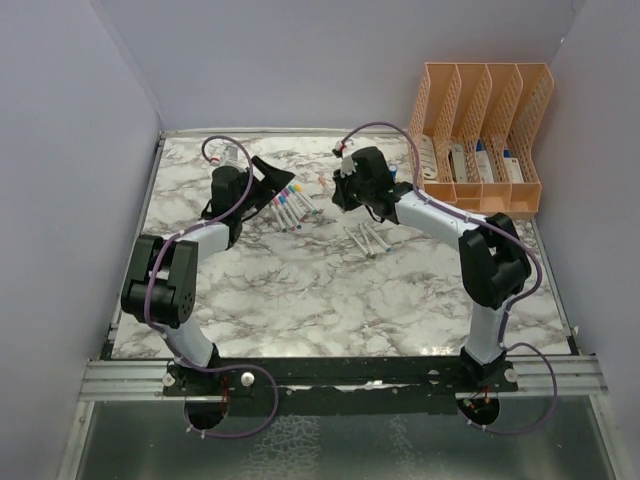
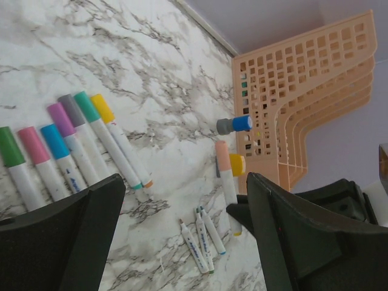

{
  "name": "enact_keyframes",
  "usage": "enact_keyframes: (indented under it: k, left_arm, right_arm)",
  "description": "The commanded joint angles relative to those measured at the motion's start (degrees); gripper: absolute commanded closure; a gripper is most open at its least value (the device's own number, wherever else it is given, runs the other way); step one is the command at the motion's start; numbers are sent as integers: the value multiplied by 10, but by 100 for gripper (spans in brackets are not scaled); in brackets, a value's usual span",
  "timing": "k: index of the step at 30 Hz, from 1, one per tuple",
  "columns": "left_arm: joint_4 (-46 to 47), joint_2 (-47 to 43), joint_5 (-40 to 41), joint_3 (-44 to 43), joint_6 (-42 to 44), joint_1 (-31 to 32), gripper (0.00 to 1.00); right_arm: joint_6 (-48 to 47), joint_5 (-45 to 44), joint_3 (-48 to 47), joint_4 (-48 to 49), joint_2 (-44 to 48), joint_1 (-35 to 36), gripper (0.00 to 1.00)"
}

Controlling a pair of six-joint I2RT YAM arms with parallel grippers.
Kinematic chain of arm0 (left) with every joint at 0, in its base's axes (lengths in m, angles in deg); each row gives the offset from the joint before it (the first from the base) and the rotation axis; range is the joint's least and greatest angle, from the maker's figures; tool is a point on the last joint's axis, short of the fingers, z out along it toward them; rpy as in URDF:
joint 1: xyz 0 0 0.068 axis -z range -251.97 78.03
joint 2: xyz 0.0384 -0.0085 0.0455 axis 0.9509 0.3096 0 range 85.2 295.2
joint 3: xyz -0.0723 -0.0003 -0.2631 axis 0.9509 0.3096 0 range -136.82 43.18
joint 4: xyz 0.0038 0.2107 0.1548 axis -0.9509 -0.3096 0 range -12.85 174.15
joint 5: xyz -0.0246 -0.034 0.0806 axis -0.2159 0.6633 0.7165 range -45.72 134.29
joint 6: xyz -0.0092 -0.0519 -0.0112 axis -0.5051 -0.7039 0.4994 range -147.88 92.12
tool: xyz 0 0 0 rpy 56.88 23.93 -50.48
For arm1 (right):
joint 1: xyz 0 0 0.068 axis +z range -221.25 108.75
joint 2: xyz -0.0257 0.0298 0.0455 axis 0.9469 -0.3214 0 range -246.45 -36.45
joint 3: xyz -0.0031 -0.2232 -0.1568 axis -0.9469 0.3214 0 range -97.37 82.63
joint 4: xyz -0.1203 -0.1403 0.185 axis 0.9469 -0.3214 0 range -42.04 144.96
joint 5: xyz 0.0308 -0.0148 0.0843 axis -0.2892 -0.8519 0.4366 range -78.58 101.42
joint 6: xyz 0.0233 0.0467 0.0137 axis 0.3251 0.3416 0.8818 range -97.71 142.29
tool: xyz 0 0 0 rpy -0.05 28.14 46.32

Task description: Open the pen caps

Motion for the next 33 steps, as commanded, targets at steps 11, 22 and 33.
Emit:
enact_keyframes:
  k: [11,22,33]
  left_arm:
    - [95,93,-37,-56,-60,62,16]
    - [135,109,-44,-46,-79,84,29]
    - [166,120,-51,-40,-94,89,50]
  right_arm:
    - [32,51,69,45,79,31,99]
    - [32,54,66,48,80,35,99]
    - [30,69,72,51,99,36,99]
